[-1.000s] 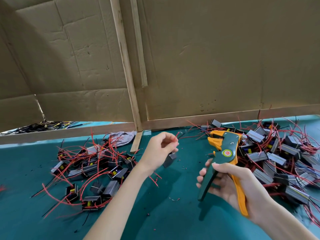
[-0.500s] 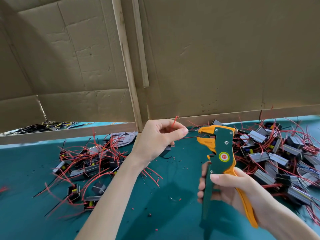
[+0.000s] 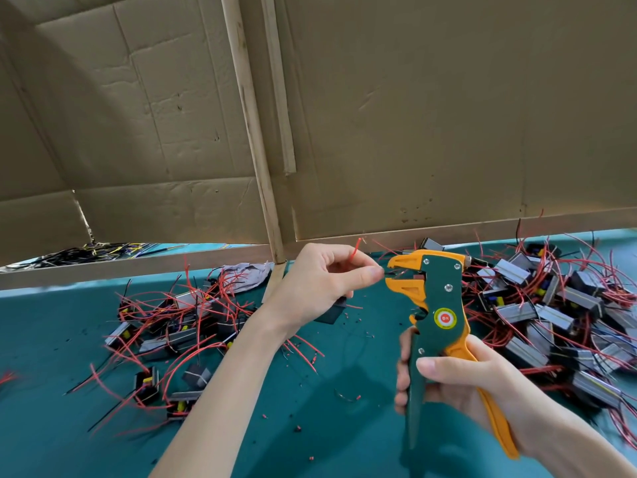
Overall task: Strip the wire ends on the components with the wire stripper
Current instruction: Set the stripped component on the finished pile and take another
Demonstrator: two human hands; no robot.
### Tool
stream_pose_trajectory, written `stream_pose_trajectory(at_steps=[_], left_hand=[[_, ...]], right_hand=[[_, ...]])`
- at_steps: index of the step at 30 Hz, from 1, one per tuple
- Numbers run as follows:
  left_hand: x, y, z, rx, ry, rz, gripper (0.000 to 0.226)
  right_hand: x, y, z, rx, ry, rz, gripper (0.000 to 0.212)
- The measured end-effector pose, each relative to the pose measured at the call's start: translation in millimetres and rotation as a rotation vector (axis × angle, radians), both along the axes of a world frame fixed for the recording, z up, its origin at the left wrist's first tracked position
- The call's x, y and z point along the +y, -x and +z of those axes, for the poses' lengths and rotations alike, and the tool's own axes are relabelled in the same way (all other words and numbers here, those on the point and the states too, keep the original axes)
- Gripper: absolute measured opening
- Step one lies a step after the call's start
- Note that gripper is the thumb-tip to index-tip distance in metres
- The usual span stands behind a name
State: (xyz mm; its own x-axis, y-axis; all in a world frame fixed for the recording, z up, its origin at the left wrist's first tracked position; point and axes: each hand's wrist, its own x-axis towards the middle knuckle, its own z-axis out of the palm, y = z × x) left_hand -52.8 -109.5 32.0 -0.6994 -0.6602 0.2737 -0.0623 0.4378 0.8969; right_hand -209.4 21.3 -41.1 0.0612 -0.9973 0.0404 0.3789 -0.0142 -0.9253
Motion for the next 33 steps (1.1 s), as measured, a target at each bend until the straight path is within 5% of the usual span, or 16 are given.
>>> stream_pose_trajectory(at_steps=[8, 14, 20, 25, 33], left_hand=[[-2.0, -1.3, -0.2, -0.044, 0.003, -0.017, 0.015], [-3.9, -2.8, 0.1, -0.064, 0.013, -0.030, 0.013], [-4.2, 1.2, -7.7, -0.099, -0.010, -0.072, 0.005], [-1.7, 5.1, -14.6, -0.039, -0.148, -0.126, 0.031], [-9.6, -0.9, -10.0, -0.018, 0.127, 0.023, 0.024]], right_hand=[[1.7, -1.8, 0.5, 0.008, 0.006, -0.007, 0.026], [3.0, -3.4, -2.2, 0.067, -0.055, -0.096, 0.057], [2.7, -9.3, -11.3, 0.205, -0.076, -0.266, 0.048], [-5.1, 1.5, -8.6, -0.010, -0.028, -0.132, 0.048], [-6.4, 5.6, 0.1, -0.052, -0.020, -0.117, 0.029]])
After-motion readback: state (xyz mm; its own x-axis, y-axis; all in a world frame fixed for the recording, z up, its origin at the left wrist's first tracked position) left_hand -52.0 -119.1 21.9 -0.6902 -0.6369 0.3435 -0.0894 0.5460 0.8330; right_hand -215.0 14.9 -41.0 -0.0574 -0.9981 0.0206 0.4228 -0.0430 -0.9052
